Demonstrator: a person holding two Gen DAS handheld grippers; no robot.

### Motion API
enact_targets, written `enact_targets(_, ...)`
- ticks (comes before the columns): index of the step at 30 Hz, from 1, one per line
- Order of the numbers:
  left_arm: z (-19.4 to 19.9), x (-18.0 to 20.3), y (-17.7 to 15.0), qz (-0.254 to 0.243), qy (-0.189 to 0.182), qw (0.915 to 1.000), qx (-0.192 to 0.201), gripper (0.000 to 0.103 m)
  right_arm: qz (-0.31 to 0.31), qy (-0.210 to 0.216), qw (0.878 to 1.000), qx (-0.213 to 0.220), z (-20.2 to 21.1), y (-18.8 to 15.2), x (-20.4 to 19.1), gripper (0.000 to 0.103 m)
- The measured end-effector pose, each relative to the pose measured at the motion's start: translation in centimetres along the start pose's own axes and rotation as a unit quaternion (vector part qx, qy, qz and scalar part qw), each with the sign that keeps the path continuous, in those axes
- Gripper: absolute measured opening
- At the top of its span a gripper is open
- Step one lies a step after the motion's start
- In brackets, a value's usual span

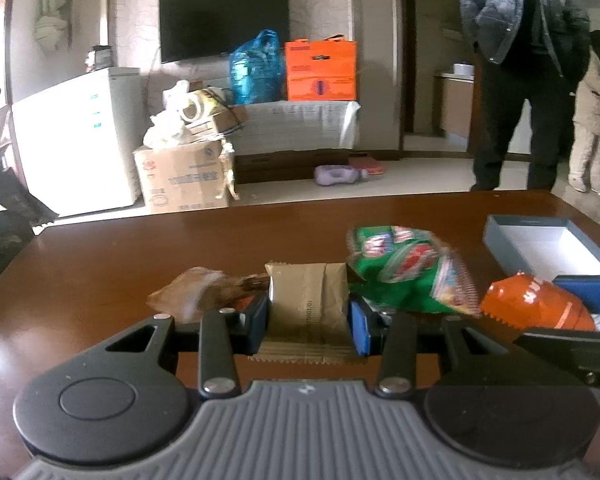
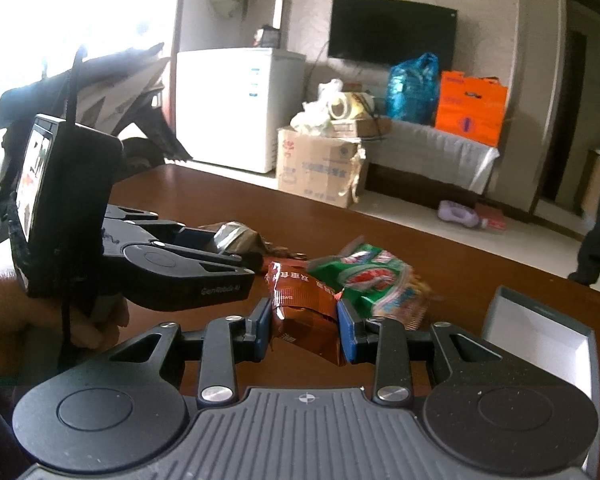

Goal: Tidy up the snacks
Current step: 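Lift the orange bag and tan pastry packet toward the white box, then carry the orange bag and tan pastry packet over the white box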

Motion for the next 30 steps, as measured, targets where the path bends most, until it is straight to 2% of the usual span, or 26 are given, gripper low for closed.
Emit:
enact_targets(14,0.1,8.6,1.3,-0.028,-0.066,0.9973,0.016,0.041,-0.044,-0.058,0.997,0.013,3.7,-1.9,5.7,0.035)
enact_targets(18,0.3,10.9,1.6,-0.04,-0.083,0.9953,0.029,0.041,-0.063,-0.075,0.995,0.018,4.6,-2.4,7.6,0.035)
enact_targets(30,-0.1,17.6,2.0,-0.046,-0.133,0.9897,0.026,0.041,-0.119,-0.124,0.985,0.022,6.0,-4.7,13.3,0.035)
Point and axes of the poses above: each gripper's, at about its wrist camera, not at the fingertips, and z roughly against the way its jaws point, x to its right, y to its top, the point moved 2 cm from there along -z, roughly the way its jaws point, and after that the axes turned 14 degrees about y, right-handed, at the moved point
